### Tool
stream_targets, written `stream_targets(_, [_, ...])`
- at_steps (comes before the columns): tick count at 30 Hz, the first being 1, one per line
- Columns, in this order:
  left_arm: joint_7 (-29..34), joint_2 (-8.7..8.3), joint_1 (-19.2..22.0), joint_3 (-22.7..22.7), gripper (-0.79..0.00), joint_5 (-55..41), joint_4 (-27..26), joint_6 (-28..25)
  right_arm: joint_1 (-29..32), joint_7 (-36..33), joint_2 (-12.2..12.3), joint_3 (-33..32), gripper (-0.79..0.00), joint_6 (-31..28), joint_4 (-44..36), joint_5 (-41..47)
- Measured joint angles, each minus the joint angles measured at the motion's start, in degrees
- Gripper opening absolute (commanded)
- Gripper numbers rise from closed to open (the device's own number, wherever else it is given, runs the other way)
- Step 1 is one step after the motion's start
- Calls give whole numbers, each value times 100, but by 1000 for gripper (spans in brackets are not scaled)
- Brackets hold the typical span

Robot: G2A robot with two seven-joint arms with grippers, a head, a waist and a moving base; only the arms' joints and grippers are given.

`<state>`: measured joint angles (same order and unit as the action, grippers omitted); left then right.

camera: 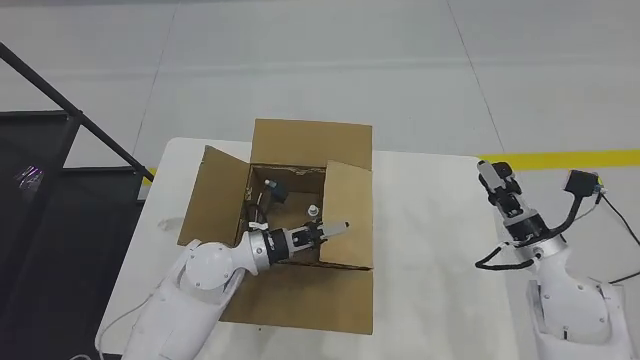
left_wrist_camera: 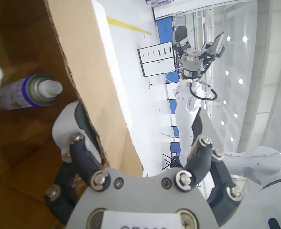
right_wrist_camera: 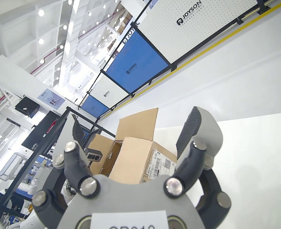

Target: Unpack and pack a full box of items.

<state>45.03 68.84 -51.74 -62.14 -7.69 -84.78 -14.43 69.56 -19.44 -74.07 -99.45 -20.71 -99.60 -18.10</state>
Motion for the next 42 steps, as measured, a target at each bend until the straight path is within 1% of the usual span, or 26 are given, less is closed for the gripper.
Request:
stream_targets(5, [-401, 93, 112, 268, 0, 44, -190, -164, 117, 220, 24, -135, 0, -12, -39, 56])
stream_targets(10, [-739, 262, 435, 750, 0, 14, -3, -157, 267, 458, 47, -299, 0, 8, -110, 22])
stream_targets(13, [-839, 409, 709, 1108, 0, -213, 321, -129, 377, 613, 60, -406, 0, 9, -133, -15])
stream_targets(17, [-878, 632, 1128, 1592, 0, -413, 903, 17, 456, 659, 82, -503, 0, 54, -131, -18])
stream_targets(19, [-872, 723, 1295, 1754, 0, -508, 1142, 85, 471, 603, 83, -498, 0, 36, -125, 147])
stream_targets(23, [-951, 898, 1577, 2021, 0, -534, 1590, 191, 470, 606, 83, -496, 0, 34, -125, 106])
stream_targets(29, [-1032, 1076, 1774, 2214, 0, -532, 1919, 302, 469, 607, 83, -496, 0, 34, -125, 108])
stream_targets(35, [-1046, 1185, 1857, 2286, 0, -436, 2042, 378, 479, 626, 83, -497, 0, 38, -140, 93])
stream_targets(39, [-1031, 1188, 1836, 2177, 0, -370, 1900, 270, 499, 733, 106, -509, 0, -73, -311, -198])
stream_targets(42, [-925, 1116, 1741, 1946, 0, -318, 1635, 207, 414, 633, 139, -462, 0, -137, -482, -610])
